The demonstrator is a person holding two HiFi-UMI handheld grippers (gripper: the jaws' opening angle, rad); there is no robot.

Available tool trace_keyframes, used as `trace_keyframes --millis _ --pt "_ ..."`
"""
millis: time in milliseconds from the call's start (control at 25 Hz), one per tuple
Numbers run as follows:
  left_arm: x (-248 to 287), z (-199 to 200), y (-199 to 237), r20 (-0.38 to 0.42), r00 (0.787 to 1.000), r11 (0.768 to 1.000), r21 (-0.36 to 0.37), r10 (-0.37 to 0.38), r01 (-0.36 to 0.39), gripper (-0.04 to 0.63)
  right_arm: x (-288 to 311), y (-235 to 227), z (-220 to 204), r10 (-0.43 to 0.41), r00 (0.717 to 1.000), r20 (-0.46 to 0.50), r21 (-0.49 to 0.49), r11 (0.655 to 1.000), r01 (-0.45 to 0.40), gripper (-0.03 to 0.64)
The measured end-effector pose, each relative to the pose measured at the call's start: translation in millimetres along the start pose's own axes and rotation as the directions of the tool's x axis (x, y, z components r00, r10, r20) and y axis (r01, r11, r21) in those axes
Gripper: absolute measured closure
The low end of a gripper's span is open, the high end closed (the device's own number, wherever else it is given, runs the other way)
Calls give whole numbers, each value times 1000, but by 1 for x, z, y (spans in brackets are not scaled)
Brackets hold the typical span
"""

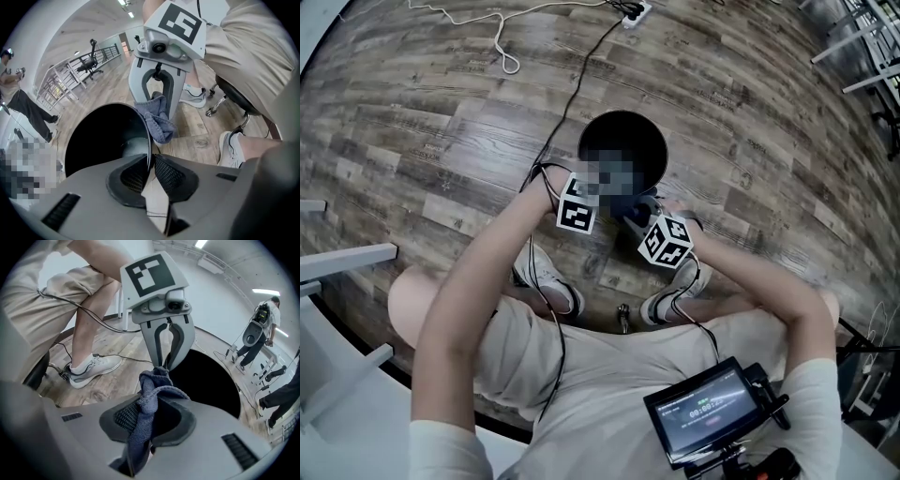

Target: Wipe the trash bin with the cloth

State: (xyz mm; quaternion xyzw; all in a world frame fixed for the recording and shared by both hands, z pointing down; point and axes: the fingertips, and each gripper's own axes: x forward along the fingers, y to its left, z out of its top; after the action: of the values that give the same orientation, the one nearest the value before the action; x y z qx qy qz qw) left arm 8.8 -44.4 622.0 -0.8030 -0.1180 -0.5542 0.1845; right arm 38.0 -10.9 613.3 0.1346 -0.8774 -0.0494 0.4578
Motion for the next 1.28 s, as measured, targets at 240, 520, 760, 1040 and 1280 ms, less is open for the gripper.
trace_keyframes --millis 240,520,760,1040,1280 --pt "1 11 -6 43 998 999 -22 -46 47 557 25 6 -27 30 999 -41 -21 999 -31 540" --pt "1 15 -2 58 998 998 -41 -38 40 558 78 20 -69 61 992 -111 -51 996 -67 540" --pt "2 16 -2 65 997 997 -63 -39 43 558 131 36 -103 64 978 -201 -63 995 -78 540" --pt "3 20 5 69 997 993 -117 -24 32 560 159 34 -135 67 956 -284 48 997 -56 540" --pt "6 29 8 72 997 983 -183 16 -3 558 128 33 -119 58 969 -241 48 998 -47 540"
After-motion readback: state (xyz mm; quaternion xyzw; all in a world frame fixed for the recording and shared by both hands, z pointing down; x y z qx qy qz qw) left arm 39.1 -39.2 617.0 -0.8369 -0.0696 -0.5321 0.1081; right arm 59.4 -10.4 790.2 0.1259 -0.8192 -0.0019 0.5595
